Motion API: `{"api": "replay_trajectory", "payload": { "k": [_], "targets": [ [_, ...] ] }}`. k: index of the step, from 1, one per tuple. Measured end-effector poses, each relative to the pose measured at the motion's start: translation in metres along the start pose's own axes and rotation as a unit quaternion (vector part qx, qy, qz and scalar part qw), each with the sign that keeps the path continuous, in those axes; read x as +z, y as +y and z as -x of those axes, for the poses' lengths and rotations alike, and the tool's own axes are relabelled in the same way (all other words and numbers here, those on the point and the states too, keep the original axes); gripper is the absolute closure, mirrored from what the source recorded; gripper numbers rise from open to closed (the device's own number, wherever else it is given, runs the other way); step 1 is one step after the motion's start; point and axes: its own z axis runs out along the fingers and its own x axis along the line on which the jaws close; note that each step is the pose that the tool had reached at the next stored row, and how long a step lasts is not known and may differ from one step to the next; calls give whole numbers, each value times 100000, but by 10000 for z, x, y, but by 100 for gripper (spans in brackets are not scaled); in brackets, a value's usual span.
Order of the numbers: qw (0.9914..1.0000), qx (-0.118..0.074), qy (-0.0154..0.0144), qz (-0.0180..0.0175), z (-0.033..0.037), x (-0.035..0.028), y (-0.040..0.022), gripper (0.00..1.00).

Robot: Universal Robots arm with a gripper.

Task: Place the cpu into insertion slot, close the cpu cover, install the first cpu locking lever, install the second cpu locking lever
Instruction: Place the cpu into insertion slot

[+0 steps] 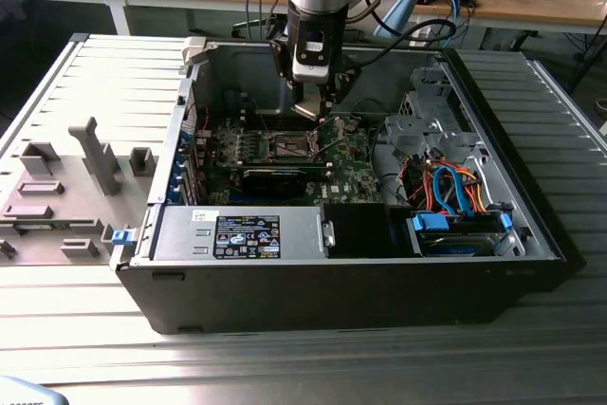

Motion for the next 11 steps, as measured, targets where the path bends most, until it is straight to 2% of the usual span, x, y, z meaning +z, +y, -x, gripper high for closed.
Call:
{"api": "replay_trajectory", "payload": {
  "k": [11],
  "targets": [
    [99998, 632, -57, 13, 0, 3, 0, 46]
  ]
}}
